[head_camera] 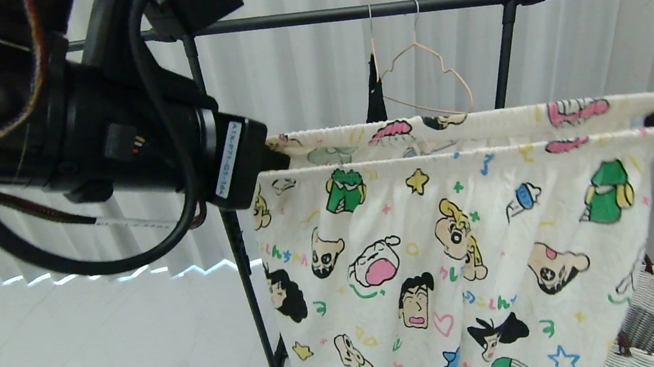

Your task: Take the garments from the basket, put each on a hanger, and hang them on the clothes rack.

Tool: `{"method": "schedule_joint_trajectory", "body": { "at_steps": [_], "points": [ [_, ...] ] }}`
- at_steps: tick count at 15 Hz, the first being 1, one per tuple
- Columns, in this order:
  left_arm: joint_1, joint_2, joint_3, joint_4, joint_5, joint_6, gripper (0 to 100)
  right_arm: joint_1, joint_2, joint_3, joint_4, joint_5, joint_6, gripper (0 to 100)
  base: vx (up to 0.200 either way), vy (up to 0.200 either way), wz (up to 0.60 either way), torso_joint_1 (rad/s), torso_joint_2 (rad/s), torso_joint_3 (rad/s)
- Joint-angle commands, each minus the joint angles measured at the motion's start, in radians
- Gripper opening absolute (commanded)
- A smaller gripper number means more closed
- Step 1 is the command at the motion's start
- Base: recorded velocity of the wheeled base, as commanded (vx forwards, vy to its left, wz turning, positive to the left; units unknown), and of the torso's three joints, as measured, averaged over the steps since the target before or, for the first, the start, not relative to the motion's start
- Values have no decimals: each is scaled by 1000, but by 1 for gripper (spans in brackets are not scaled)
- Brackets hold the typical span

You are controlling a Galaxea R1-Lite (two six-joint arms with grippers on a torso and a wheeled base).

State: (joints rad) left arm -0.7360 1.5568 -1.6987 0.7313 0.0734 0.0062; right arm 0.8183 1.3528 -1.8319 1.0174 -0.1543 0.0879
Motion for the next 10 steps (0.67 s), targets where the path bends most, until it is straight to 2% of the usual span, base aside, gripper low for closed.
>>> {"method": "schedule_joint_trajectory", "body": {
  "at_steps": [1, 3, 5, 6, 7, 10],
  "points": [
    [-23, -96, 110, 14, 0, -35, 0, -80, 112, 13, -151, 7, -10, 0, 0, 0, 0, 0, 0, 0],
    [-102, -153, 169, 14, -1, -123, 0, -85, 184, 10, -284, 27, -10, 0, 0, 0, 0, 0, 0, 0],
    [-217, -185, 197, 14, -1, -233, 0, -84, 227, 5, -369, 65, -13, 0, 0, 0, 0, 0, 0, 0],
    [-249, -193, 214, 14, 0, -261, 0, -84, 236, 5, -385, 71, -23, 0, 0, 0, 0, 0, 0, 0],
    [-273, -202, 241, 14, 3, -267, 0, -84, 243, 5, -389, 73, -39, 0, 0, 0, 0, 0, 0, 0],
    [-275, -204, 261, 14, 8, -265, 0, -84, 241, 6, -389, 79, -42, 0, 0, 0, 0, 0, 0, 0]
  ]
}}
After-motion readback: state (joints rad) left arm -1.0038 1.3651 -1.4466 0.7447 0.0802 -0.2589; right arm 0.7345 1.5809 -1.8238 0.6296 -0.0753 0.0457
